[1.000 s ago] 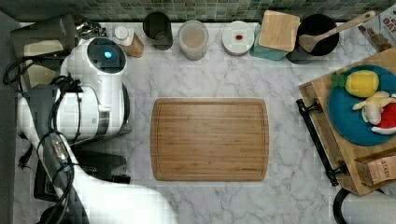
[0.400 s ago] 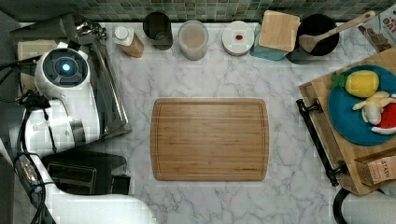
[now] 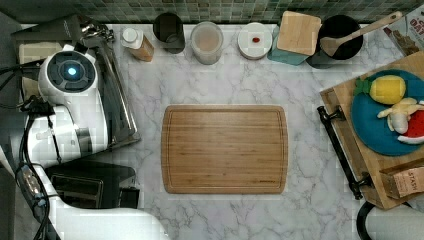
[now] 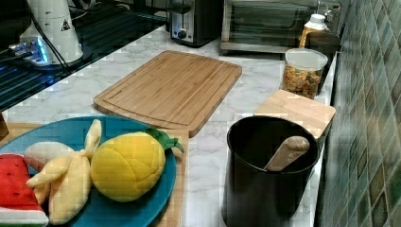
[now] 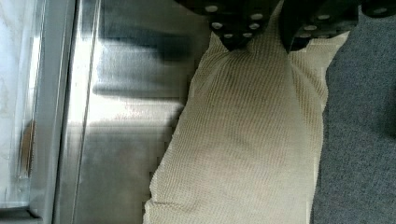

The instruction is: Pick up the towel.

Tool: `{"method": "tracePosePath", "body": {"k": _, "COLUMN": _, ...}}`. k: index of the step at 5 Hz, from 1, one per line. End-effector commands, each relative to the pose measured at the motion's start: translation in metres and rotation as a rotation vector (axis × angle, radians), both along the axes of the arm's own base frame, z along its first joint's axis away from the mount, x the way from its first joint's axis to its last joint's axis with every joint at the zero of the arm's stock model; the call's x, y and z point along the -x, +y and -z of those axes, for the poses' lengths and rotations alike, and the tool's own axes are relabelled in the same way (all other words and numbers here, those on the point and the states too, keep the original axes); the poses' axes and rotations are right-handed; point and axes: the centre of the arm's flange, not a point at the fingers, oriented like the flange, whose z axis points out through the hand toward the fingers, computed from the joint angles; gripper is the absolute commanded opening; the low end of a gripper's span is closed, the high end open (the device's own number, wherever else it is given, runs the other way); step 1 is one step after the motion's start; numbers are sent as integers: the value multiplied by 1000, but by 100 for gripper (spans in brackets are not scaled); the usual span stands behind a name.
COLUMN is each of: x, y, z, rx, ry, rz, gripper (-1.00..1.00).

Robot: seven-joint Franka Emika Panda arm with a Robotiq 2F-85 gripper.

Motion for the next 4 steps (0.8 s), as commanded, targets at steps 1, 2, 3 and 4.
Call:
{"method": "tracePosePath", "body": {"k": 1, "x": 5, "y": -129, "z": -140, "rx": -83, "ry": -338, "rz": 293, "gripper": -100}}
{"method": "tracePosePath", "body": {"k": 2, "x": 18, "y": -184, "z": -159, "rx": -66, "ry": -415, "rz": 430, "gripper": -100}}
{"method": "tracePosePath", "body": {"k": 3, "x": 25, "y": -229, "z": -169, "rx": 40, "ry": -429, "rz": 579, "gripper": -100}}
{"method": "tracePosePath", "body": {"k": 4, "x": 20, "y": -272, "z": -159, "rx": 216, "ry": -330, "rz": 708, "gripper": -100}}
